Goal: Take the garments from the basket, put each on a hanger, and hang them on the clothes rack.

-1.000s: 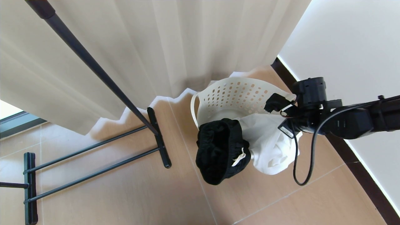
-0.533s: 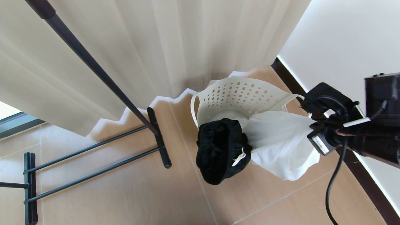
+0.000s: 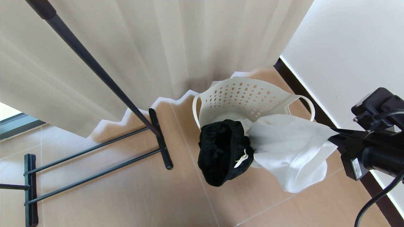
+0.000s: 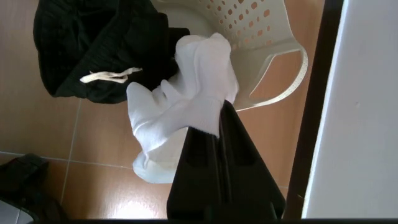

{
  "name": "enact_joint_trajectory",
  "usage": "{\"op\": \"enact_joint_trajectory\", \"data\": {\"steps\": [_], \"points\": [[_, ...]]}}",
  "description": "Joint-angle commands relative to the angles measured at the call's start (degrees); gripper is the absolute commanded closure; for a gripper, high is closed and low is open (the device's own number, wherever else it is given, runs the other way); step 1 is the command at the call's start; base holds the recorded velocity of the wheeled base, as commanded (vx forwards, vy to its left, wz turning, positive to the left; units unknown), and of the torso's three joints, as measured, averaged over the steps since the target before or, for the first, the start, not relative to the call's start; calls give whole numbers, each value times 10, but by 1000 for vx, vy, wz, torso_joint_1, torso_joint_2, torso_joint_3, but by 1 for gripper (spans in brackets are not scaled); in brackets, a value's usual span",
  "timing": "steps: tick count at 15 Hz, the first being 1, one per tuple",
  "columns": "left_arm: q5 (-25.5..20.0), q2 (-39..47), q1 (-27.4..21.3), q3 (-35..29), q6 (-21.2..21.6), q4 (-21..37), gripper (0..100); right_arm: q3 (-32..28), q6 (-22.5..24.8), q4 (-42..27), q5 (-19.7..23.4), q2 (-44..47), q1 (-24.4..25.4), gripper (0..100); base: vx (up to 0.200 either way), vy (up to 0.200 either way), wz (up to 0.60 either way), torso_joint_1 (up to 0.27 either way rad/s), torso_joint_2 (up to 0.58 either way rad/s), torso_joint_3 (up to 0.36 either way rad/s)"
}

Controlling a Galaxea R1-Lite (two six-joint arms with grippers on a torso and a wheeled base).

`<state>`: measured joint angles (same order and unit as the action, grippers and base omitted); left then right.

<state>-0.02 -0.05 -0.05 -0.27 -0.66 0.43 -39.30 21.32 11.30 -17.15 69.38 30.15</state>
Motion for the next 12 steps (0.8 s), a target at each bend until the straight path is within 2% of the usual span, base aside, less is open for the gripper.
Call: {"op": "enact_joint_trajectory", "data": {"steps": [1,5,12], "points": [[0,0,0,-1,0,0,0,2,0,4,-1,0,-2,100,0,0,0,0,0,0],[0,0,0,-2,-3,0,0,1,0,4,-1,1,-4,100,0,0,0,2,2,21],[0,0,0,-2,-5,0,0,0,-1,4,-1,6,-25,100,0,0,0,1,4,187]]}}
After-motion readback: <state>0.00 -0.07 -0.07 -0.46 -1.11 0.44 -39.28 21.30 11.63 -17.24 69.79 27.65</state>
